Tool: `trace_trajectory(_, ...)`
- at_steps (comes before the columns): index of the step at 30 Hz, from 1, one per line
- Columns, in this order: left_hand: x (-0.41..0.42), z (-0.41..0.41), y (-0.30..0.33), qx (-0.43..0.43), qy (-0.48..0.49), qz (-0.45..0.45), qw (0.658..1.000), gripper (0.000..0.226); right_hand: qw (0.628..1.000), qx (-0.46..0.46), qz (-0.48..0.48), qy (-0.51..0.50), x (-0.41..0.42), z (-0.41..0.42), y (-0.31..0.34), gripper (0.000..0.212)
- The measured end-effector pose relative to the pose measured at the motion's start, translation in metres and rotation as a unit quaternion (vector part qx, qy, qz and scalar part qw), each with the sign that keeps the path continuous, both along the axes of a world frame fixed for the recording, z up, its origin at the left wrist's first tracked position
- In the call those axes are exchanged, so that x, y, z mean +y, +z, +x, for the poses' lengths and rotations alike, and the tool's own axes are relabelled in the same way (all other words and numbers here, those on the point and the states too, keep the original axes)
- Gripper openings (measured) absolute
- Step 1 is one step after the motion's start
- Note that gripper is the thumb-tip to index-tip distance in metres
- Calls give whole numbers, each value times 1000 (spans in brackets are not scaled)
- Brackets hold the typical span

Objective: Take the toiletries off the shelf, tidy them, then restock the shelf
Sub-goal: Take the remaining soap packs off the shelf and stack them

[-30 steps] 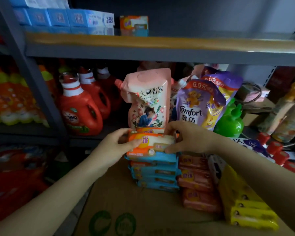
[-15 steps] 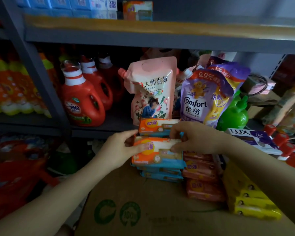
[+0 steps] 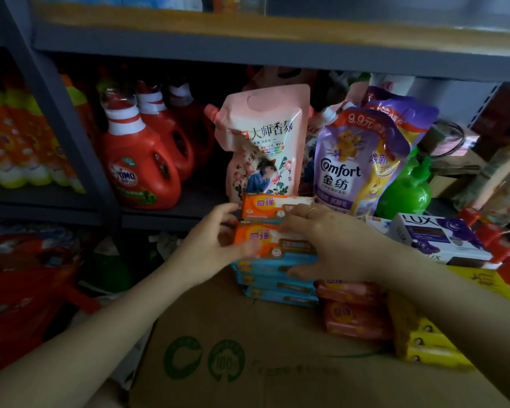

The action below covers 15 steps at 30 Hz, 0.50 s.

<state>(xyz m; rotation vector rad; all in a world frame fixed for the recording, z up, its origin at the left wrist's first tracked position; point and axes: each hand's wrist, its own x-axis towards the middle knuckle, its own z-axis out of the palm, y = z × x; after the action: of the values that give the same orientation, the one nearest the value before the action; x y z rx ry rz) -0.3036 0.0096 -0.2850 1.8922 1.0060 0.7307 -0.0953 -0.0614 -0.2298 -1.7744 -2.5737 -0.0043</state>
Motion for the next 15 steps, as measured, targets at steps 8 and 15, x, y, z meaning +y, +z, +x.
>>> trace_trajectory(8,-2,-9,-10,92,-27,158,983,97,1000,6,7,-5,-3,9,1,66)
trace_trajectory(15,9,2,-3,119,-74,195,971,96,980,178,88,-8,13,16,37,30)
